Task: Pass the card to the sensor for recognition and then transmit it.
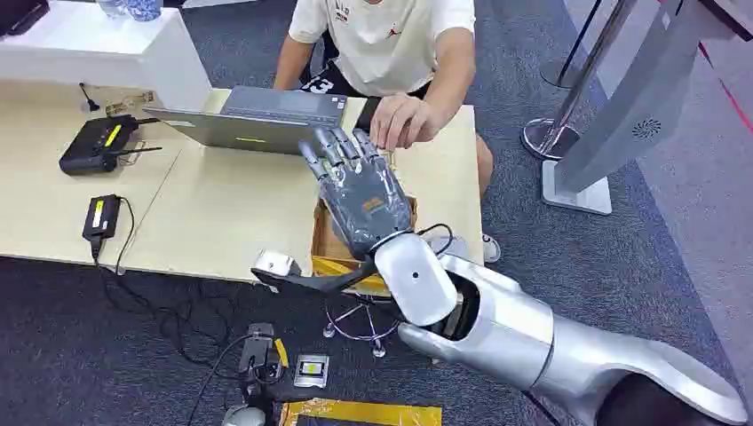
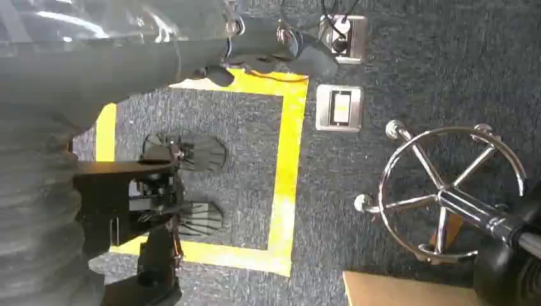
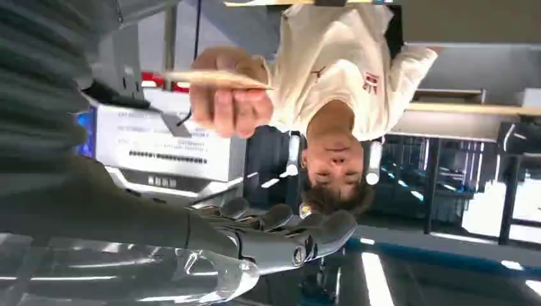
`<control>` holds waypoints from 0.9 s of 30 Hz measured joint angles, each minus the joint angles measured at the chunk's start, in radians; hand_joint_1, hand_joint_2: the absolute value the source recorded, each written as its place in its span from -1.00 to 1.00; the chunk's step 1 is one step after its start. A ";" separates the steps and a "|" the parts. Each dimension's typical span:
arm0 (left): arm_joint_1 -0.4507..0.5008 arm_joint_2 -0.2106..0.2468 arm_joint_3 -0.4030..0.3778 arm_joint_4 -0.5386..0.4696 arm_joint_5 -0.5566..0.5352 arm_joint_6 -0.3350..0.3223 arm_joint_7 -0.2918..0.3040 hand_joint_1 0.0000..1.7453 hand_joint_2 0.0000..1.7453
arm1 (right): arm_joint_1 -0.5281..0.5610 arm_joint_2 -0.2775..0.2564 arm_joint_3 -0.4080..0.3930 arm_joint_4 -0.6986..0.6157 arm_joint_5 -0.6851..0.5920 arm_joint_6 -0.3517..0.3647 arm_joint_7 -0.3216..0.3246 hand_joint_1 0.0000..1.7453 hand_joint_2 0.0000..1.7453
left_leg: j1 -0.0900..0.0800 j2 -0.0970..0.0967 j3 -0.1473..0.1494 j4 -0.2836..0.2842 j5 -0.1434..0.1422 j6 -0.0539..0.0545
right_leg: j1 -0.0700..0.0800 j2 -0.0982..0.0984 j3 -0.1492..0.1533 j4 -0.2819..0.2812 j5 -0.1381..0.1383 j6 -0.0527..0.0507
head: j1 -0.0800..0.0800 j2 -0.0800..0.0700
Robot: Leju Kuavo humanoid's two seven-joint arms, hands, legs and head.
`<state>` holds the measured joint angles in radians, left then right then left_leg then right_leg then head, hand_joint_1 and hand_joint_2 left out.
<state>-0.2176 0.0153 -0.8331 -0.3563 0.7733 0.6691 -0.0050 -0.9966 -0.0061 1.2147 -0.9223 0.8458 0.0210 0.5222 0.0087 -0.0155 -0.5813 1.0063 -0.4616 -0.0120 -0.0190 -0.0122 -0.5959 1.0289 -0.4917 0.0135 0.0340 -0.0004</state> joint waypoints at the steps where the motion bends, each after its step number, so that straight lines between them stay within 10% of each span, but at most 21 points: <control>1: 0.000 -0.002 0.000 -0.001 0.000 0.000 -0.001 -1.00 1.00 | -0.006 0.009 0.010 0.020 0.004 0.002 0.000 -1.00 1.00 | 0.000 0.000 0.000 0.000 0.000 0.000 | 0.000 0.000 0.000 0.000 0.000 0.000 | 0.000 0.000; 18: -0.004 -0.019 0.000 -0.005 -0.037 0.000 0.019 -1.00 1.00 | -0.034 0.025 0.075 0.180 0.086 0.011 0.082 -0.98 1.00 | 0.000 0.002 0.000 0.001 0.000 0.000 | 0.000 0.003 -0.001 0.000 0.001 0.000 | 0.000 0.000; 24: -0.004 -0.019 0.000 -0.005 -0.060 0.000 0.037 -1.00 1.00 | -0.030 0.001 0.073 0.190 0.085 0.011 0.090 -0.52 1.00 | 0.000 0.007 0.001 0.000 0.000 0.000 | 0.000 0.008 -0.003 0.000 0.002 0.000 | 0.000 0.000; 27: -0.004 -0.019 0.001 -0.005 -0.063 0.001 0.037 -1.00 1.00 | -0.024 -0.008 0.069 0.194 0.094 0.001 0.093 0.44 1.00 | 0.000 0.008 0.001 0.001 0.000 -0.001 | 0.000 0.009 -0.003 0.000 0.002 0.000 | 0.000 0.000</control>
<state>-0.2221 -0.0034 -0.8324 -0.3613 0.7099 0.6699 0.0324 -1.0201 -0.0137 1.2837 -0.7286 0.9399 0.0221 0.6153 0.0086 -0.0077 -0.5807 1.0068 -0.4620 -0.0126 -0.0190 -0.0027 -0.5988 1.0287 -0.4900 0.0137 0.0343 -0.0004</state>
